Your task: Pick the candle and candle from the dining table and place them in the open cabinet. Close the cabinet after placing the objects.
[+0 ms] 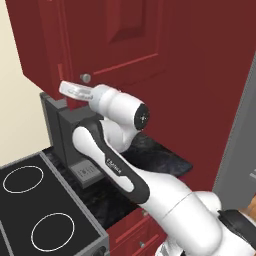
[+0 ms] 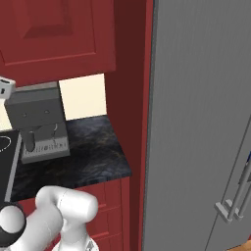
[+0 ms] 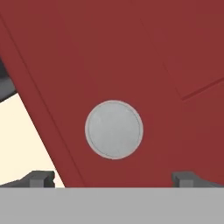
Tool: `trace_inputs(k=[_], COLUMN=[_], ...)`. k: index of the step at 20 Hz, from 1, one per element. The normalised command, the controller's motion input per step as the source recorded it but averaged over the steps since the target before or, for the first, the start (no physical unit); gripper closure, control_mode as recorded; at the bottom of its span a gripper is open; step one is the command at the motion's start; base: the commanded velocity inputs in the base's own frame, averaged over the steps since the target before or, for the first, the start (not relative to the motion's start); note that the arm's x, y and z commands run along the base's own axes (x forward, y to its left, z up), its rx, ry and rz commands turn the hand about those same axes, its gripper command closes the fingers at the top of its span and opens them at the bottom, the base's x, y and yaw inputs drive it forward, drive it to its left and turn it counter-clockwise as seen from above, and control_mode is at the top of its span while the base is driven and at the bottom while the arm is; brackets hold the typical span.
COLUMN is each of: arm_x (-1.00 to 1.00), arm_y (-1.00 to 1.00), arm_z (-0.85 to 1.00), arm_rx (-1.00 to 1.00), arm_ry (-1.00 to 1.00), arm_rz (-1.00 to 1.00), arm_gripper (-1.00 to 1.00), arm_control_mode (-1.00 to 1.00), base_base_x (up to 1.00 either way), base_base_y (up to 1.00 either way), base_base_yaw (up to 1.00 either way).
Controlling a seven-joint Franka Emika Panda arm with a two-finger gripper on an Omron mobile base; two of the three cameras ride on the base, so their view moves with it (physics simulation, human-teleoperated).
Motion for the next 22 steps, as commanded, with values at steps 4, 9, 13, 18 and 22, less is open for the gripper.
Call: trace_inputs(k=[4, 9, 13, 18, 22], arm_x=[1.0, 1.0, 0.98, 0.65, 0.47], arm_y=[0.51, 0.33, 0.26, 0.3, 0.06], arm_z=[0.0, -0.09, -0.03, -0.07, -0.16], arm_rx=[0.14, 0.02, 0.0, -0.03, -0.07], arm_ry=[0.16, 0.12, 0.01, 0.0, 0.1], arm_rz=[0.02, 0.0, 0.0, -0.04, -0.02], arm_gripper=[-1.0, -1.0, -1.0, -1.0, -1.0], arm_control_mode=[-1.0, -1.0, -1.0, -1.0, -1.0], base_base_x=[0.0, 0.0, 0.0, 0.0, 0.0], base_base_y=[0.0, 0.0, 0.0, 0.0, 0.0], base_base_yaw=[0.0, 0.0, 0.0, 0.0, 0.0])
